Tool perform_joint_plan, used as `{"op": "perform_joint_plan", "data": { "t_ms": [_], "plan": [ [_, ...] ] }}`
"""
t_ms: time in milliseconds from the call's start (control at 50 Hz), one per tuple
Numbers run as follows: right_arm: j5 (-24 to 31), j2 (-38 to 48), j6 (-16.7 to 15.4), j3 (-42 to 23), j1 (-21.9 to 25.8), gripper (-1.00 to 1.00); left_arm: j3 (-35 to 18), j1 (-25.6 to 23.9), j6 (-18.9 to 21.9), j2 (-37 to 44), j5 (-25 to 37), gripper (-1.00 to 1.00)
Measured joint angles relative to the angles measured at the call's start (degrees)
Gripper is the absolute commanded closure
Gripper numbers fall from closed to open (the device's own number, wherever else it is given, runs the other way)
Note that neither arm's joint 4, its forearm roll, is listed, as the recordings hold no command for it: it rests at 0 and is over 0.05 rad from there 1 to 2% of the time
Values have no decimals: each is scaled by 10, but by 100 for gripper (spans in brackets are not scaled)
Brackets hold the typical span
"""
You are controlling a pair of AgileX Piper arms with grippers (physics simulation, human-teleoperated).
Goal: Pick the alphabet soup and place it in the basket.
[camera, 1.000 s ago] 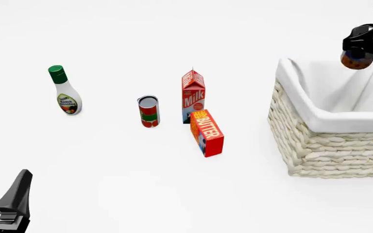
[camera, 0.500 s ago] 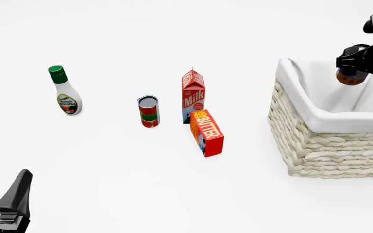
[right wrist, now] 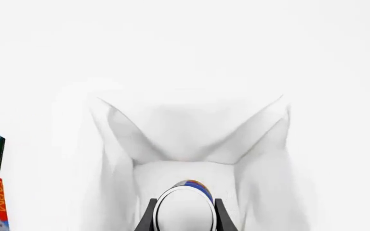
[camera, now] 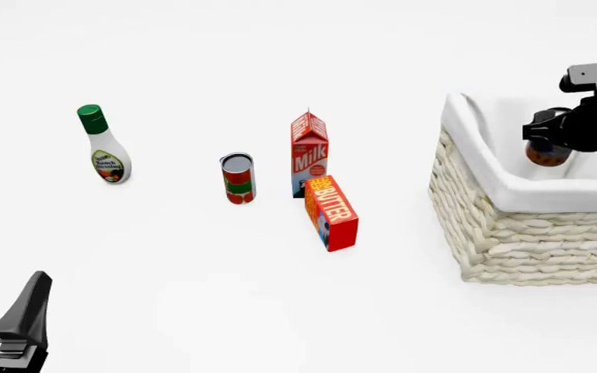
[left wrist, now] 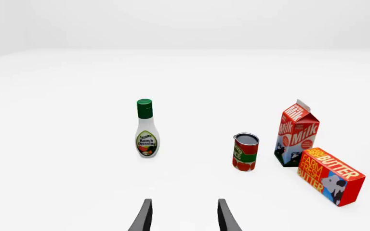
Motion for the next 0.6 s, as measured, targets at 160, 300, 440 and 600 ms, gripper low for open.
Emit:
{"op": "perform_joint_plan", "data": {
  "t_ms": [160,300,440,600],
  "plan": [
    [-18,16,2,12,-3,100,0,0,0,0,0,-100],
    [-28,32,3,13,-6,100,0,0,0,0,0,-100],
    [-41,48,4,16,-8,100,0,0,0,0,0,-100],
    [-51,65,3,14,-11,100,0,0,0,0,0,-100]
  ]
}}
